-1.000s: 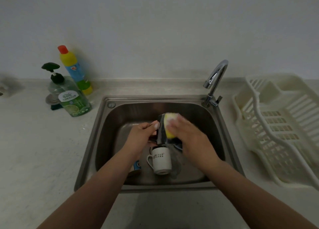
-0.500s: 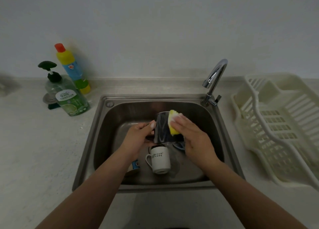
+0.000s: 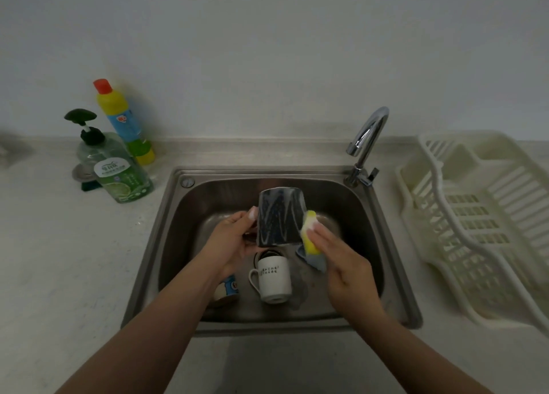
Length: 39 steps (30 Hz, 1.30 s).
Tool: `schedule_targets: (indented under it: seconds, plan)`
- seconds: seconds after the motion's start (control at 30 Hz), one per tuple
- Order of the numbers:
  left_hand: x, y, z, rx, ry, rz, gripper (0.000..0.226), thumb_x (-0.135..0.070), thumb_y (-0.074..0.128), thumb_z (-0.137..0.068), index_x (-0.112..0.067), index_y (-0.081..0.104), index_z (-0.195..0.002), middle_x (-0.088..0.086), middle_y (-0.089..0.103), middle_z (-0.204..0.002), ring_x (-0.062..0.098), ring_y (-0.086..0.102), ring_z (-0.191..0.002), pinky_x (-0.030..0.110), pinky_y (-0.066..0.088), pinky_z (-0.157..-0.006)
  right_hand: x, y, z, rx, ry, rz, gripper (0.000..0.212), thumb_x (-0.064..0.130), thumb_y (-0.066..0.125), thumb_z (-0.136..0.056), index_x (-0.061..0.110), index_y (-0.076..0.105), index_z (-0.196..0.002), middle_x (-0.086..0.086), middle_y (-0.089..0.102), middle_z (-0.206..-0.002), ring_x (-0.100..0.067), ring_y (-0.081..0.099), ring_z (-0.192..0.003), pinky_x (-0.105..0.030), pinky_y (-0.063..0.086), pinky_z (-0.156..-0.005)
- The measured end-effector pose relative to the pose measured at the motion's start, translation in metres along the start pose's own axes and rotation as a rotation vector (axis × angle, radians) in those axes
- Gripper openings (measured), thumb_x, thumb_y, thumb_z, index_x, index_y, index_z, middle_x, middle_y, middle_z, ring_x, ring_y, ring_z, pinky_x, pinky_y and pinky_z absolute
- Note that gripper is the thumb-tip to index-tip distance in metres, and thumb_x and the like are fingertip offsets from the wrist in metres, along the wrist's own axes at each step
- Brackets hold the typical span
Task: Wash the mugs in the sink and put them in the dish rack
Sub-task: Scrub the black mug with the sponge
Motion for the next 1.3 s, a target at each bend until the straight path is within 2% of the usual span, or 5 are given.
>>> schedule_targets:
  seconds: [0.17,0.6,0.77,1.17,1.3]
  plan:
    - [-0.001,0.013,0.001,0.029,0.003,-0.024,0.034,-0.029,0.055,-0.095,-0.003,0.055,-0.117,0.016,0.068,-0.104,0.025,0.071,-0.091,0.037,0.062,-0.071,-0.006,-0.005,-0.042,-0.079,0.161,-0.067,0.058,-0.009,0.042,-0.090,0.021,0.049,-0.139,0.010,0.040,-0.145,0.010,0.034,-0.132,-0.012,0.031,-0.109]
    - [-0.008,0.001,-0.004,-0.216,0.198,-0.479,0.039,-0.025,0.068,-0.091,0.012,0.058,-0.083,0.023,0.062,-0.082,0.020,0.064,-0.076,0.050,0.059,-0.078,0.014,0.031,-0.016,0.222,-0.516,0.457,0.070,-0.008,0.082,-0.057,0.011,0.065,-0.122,-0.007,0.063,-0.128,-0.028,0.052,-0.127,-0.044,0.042,-0.106]
    - [-0.011,0.007,-0.006,-0.234,0.246,-0.589,0.035,-0.024,0.068,-0.091,0.008,0.059,-0.081,0.019,0.061,-0.077,0.018,0.060,-0.070,0.034,0.057,-0.065,0.008,0.027,-0.057,0.154,-0.284,0.491,0.073,-0.009,0.085,-0.049,0.005,0.067,-0.118,-0.012,0.064,-0.126,-0.034,0.056,-0.122,-0.053,0.049,-0.095]
    - [-0.007,-0.004,-0.016,-0.219,0.223,-0.520,0.063,-0.054,0.074,-0.070,0.005,0.052,-0.073,0.017,0.057,-0.074,0.025,0.058,-0.071,0.064,0.054,-0.076,0.002,0.043,-0.018,0.263,-0.413,0.484,0.060,0.002,0.074,-0.066,0.012,0.064,-0.125,-0.007,0.059,-0.134,-0.027,0.051,-0.128,-0.054,0.048,-0.096]
    - [-0.006,0.005,-0.013,-0.210,0.170,-0.393,0.029,-0.024,0.068,-0.091,0.001,0.057,-0.082,0.022,0.058,-0.083,0.020,0.062,-0.069,0.039,0.061,-0.061,-0.009,0.017,-0.045,0.044,-0.120,0.379,0.070,-0.010,0.069,-0.068,0.012,0.055,-0.132,-0.003,0.051,-0.141,-0.022,0.042,-0.133,-0.048,0.040,-0.104]
Point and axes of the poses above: each hand's wrist, its own z-axis away from the middle knuckle, its own y-axis out of the palm, x = y × z, the point moved 5 cm from there along -z, towards the middle knuckle
